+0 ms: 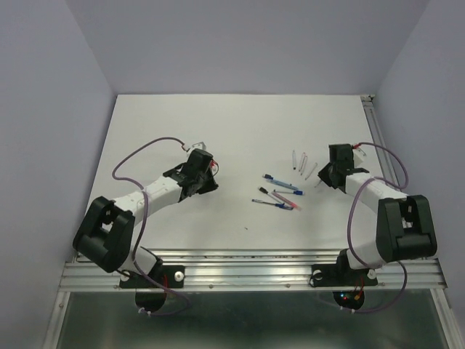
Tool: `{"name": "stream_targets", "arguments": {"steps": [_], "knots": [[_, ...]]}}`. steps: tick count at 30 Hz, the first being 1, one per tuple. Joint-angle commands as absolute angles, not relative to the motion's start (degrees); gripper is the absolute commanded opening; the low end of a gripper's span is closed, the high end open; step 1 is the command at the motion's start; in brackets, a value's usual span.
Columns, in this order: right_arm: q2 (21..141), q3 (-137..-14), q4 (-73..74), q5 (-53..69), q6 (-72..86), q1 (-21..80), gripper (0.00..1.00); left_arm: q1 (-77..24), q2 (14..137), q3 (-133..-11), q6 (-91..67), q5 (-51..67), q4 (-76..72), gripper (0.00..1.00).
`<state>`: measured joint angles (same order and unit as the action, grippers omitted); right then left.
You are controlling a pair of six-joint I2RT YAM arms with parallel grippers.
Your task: Open the pen caps
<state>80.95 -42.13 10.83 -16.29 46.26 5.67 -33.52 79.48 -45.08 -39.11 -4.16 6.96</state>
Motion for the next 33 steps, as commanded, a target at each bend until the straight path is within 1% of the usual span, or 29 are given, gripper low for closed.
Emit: {"name": "stream_targets", "arguments": {"steps": [1,5,6,8,11,12,14,15,17,19,20,23,24,25,27,28,29,30,32,33], "knots": [[83.58,-40.52,4.4,-12.84,45.53,4.48,0.1,-32.43,83.04,-50.35,-37.26,-6.85,10.54,0.09],[87.18,-40.87,1.59,-9.51,44.3,4.31,0.13,-31.82,87.18,-53.43,-38.75,-9.84,13.18,0.11],[88.93,-40.96,0.45,-8.8,43.17,4.22,0.13,-31.82,87.97,-54.05,-39.11,-11.32,13.62,0.14],[90.26,-41.66,-1.3,-7.83,42.37,4.22,0.14,-31.56,90.34,-55.72,-39.37,-12.47,14.94,0.15],[91.58,-41.57,-2.19,-7.56,42.71,4.22,0.17,-31.2,92.81,-57.48,-39.64,-11.87,15.64,0.2],[91.67,-41.49,-2.55,-7.56,42.8,4.22,0.2,-31.03,93.16,-57.83,-39.73,-11.52,15.73,0.2],[91.5,-41.22,-2.29,-8.08,43.06,4.31,0.26,-31.03,94.48,-58.71,-39.81,-11.78,16.0,0.27],[91.32,-41.13,-2.02,-8.35,43.41,4.22,0.27,-30.85,94.83,-58.88,-39.81,-11.95,16.17,0.29],[90.62,-40.7,-2.02,-8.17,43.51,4.22,0.32,-30.85,96.15,-59.85,-39.82,-12.22,17.14,0.31],[89.65,-39.82,-2.28,-7.91,43.51,4.31,0.41,-30.85,96.85,-60.29,-39.9,-12.04,17.4,0.4],[88.87,-39.64,-2.55,-7.82,43.42,4.31,0.48,-30.85,96.86,-60.29,-39.9,-11.87,17.4,0.42],[87.81,-39.38,-2.11,-8.0,43.07,4.31,0.51,-30.76,96.86,-60.29,-39.99,-11.78,17.4,0.5],[87.19,-39.38,-2.02,-7.65,42.98,4.31,0.55,-30.76,96.77,-60.29,-39.9,-11.78,17.49,0.53],[86.93,-39.37,-1.59,-7.39,42.8,4.31,0.56,-30.85,96.59,-60.29,-39.9,-11.78,17.49,0.55],[85.53,-39.2,-1.15,-6.24,42.37,4.22,0.57,-30.85,95.89,-60.12,-39.81,-11.34,17.84,0.56],[84.91,-38.76,-0.97,-5.89,42.02,4.31,0.6,-30.85,94.93,-59.77,-39.73,-10.9,17.75,0.58],[84.21,-38.41,-0.97,-5.11,41.4,4.31,0.68,-30.85,94.31,-59.42,-39.47,-10.38,17.67,0.59],[83.07,-37.97,-0.97,-4.58,40.7,4.31,0.73,-30.94,93.61,-59.15,-39.38,-9.68,17.4,0.61],[79.21,-36.66,-0.26,-3.96,38.33,4.31,0.82,-31.02,90.71,-57.31,-38.76,-6.87,15.83,0.68],[77.62,-36.13,-0.26,-3.17,37.1,4.31,0.99,-31.46,89.49,-56.61,-38.67,-5.64,15.21,0.72]]}}
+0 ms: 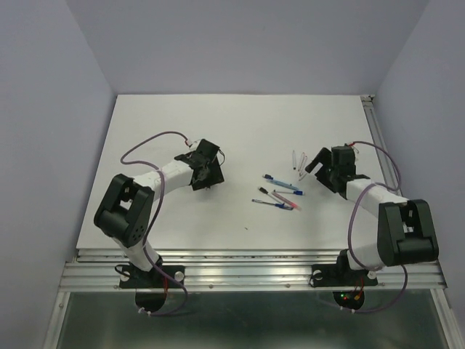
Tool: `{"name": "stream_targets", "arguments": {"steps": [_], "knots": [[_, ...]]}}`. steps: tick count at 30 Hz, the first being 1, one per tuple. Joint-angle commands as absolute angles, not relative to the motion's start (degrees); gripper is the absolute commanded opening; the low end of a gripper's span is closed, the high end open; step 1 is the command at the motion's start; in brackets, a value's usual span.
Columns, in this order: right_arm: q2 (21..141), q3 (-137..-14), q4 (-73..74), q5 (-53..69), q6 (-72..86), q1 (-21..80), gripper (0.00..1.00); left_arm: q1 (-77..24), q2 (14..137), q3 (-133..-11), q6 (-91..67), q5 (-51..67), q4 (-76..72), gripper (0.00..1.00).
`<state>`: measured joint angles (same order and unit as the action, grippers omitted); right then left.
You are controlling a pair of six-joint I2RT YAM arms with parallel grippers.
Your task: Open the pen caps
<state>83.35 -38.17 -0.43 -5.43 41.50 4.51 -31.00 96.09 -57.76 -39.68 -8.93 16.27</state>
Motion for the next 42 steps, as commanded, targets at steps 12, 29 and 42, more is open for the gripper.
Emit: {"name": "stream_targets", "arguments": {"steps": [12,29,42], "knots": [[56.86,-33.92,7.03,7.73,21.38,20.19,1.0,-32.43,69.88,-47.47,-42.44,-12.37,17.57,0.99],[85.07,-57.3,19.33,4.48,-1.85,44.74,1.0,-32.61,55.99,-34.89,-47.72,-11.07,19.16,0.99],[95.01,-61.87,19.95,5.89,-2.99,45.53,0.99,-32.61,58.01,-35.07,-46.67,-10.28,17.58,0.98]]}}
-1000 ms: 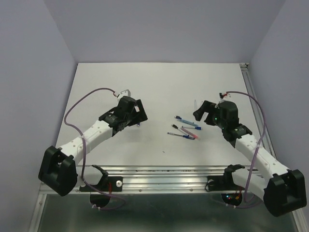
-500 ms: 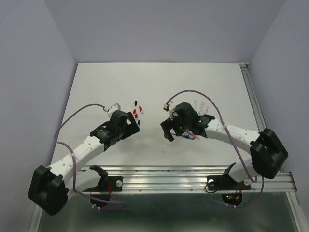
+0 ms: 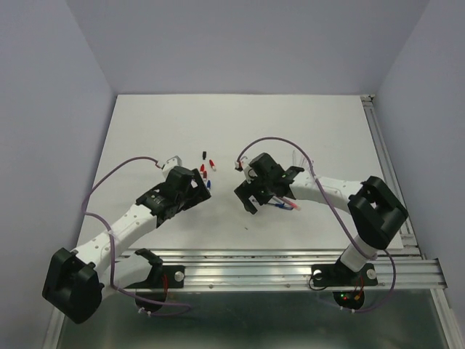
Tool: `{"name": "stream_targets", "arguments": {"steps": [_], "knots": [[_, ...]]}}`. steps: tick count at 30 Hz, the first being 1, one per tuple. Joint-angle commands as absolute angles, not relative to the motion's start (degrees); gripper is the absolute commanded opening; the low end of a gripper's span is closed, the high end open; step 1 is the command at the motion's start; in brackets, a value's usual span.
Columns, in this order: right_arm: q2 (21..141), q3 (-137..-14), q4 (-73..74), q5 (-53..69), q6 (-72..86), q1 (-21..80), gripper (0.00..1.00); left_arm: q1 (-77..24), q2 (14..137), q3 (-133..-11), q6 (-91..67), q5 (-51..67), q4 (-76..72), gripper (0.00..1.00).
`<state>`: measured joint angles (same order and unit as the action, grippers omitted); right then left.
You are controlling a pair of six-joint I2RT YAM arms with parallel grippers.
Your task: Open the pen caps
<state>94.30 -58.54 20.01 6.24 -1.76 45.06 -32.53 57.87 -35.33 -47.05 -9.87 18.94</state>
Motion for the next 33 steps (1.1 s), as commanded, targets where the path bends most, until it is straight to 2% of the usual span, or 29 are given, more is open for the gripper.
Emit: {"name": "stream_targets", "arguments": {"steps": [1,8,11,12,14,15,17,18,21,24,31,33], "knots": [[95.79,-61.96,19.95,5.63,-2.9,45.53,0.98,-32.61,58.18,-35.07,-46.58,-10.2,17.4,0.98],[99.05,-61.44,20.13,3.87,-2.46,45.61,0.86,-32.61,58.97,-35.33,-46.32,-10.37,17.31,0.98],[99.84,-60.47,19.51,3.08,-1.76,45.53,0.73,-32.61,59.41,-35.51,-46.32,-10.37,17.31,0.98],[99.84,-60.29,19.6,3.08,-1.5,45.61,0.64,-32.61,59.5,-35.59,-46.23,-10.37,17.23,0.98],[99.58,-58.9,18.99,2.82,-1.06,45.79,0.55,-32.69,59.59,-35.68,-46.14,-10.46,17.31,0.97],[99.15,-58.28,18.2,2.12,-0.71,46.14,0.46,-32.61,59.76,-35.68,-46.14,-10.55,17.23,0.97],[98.96,-56.79,17.84,1.85,-0.09,46.49,0.42,-32.61,59.85,-35.86,-46.14,-10.63,17.31,0.97],[98.88,-56.26,17.75,1.5,1.74,47.1,0.36,-32.69,60.03,-35.95,-46.06,-10.63,17.23,0.97],[98.35,-53.79,16.53,0.53,3.33,49.21,0.25,-32.61,60.38,-36.04,-45.88,-10.55,17.31,0.97],[98.09,-53.0,15.82,-2.54,6.14,51.41,0.2,-32.61,60.47,-36.04,-45.79,-10.11,17.31,0.97],[96.51,-52.82,11.96,-9.22,14.48,53.52,0.01,-32.7,58.81,-35.86,-45.44,-8.35,17.14,0.97],[96.24,-53.08,10.99,-11.06,16.51,53.61,0.01,-32.7,57.84,-35.42,-45.26,-7.56,16.79,0.97]]}}
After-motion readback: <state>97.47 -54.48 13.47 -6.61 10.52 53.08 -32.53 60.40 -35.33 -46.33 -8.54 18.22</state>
